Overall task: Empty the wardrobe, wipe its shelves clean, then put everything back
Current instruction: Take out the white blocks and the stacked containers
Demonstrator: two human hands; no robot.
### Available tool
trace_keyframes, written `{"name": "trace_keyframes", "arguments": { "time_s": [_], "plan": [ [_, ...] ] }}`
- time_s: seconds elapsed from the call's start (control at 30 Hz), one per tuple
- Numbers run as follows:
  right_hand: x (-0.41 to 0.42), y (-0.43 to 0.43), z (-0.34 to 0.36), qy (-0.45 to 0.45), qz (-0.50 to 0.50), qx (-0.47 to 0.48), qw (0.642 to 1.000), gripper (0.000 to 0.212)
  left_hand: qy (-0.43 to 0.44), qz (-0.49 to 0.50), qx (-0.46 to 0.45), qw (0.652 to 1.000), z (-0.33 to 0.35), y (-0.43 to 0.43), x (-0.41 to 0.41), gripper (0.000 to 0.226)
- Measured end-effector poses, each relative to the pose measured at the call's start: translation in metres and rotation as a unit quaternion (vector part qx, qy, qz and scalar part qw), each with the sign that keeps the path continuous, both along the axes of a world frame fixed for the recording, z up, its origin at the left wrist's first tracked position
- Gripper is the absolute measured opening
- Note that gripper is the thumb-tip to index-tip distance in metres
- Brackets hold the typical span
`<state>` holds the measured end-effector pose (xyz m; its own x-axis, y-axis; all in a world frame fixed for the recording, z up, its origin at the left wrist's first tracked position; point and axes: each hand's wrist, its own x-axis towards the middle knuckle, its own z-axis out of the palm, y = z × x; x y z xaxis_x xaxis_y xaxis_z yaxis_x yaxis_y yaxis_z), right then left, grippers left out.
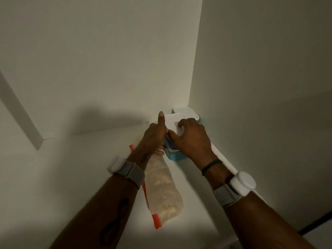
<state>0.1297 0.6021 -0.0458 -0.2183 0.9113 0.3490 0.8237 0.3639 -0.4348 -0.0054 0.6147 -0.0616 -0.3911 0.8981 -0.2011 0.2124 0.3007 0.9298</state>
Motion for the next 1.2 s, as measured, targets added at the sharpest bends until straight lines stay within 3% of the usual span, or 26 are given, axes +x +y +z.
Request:
{"name": "trace_keyframes", "arguments": {
  "time_s": [0.1,0.17,0.27,0.33,0.43,0.57,0.67,0.73,0.87,0.97,1.1,1.2],
  "plan": [
    [0.012,0.019,0.011,0.057,0.048,-0.073,0.995,0.053,-0.008,-0.037,-0.042,0.998,0.008,-0.003,0.000,0.066],
    [0.023,0.038,0.029,0.165,0.097,-0.162,0.968,0.035,-0.017,-0.046,-0.076,0.996,0.011,-0.004,-0.001,0.066],
    [0.037,0.082,0.034,0.289,0.026,-0.094,0.952,0.019,-0.002,-0.049,-0.093,0.994,0.013,-0.002,0.000,0.080],
    [0.041,0.109,0.021,0.253,-0.009,-0.085,0.964,0.024,0.018,-0.050,-0.088,0.995,0.010,-0.002,0.000,0.081],
    [0.041,0.135,-0.008,0.147,0.040,-0.171,0.973,0.029,0.023,-0.056,-0.075,0.995,0.008,-0.003,-0.004,0.083],
    [0.038,0.150,-0.039,-0.026,0.064,-0.107,0.992,0.013,-0.011,-0.066,-0.058,0.996,0.008,-0.005,-0.012,0.084],
    [0.032,0.147,-0.051,-0.100,0.047,-0.109,0.988,0.028,-0.030,-0.052,-0.047,0.997,0.011,-0.007,-0.018,0.072],
    [0.028,0.142,-0.058,-0.096,0.037,-0.124,0.987,0.035,-0.028,-0.052,-0.055,0.997,0.014,-0.007,-0.021,0.071],
    [0.022,0.135,-0.050,-0.016,0.016,-0.048,0.999,0.031,-0.028,-0.054,-0.058,0.996,0.014,-0.005,-0.027,0.066],
    [0.015,0.143,-0.038,0.068,0.048,-0.043,0.996,0.058,-0.026,-0.048,-0.060,0.997,0.013,-0.004,-0.027,0.068],
    [0.002,0.163,-0.028,0.034,0.157,-0.115,0.980,0.084,-0.030,-0.037,-0.047,0.998,0.007,-0.005,-0.025,0.074],
    [-0.011,0.174,-0.021,0.049,0.195,-0.116,0.973,0.096,-0.025,-0.031,-0.031,0.999,0.001,-0.005,-0.022,0.077]
  ]
}}
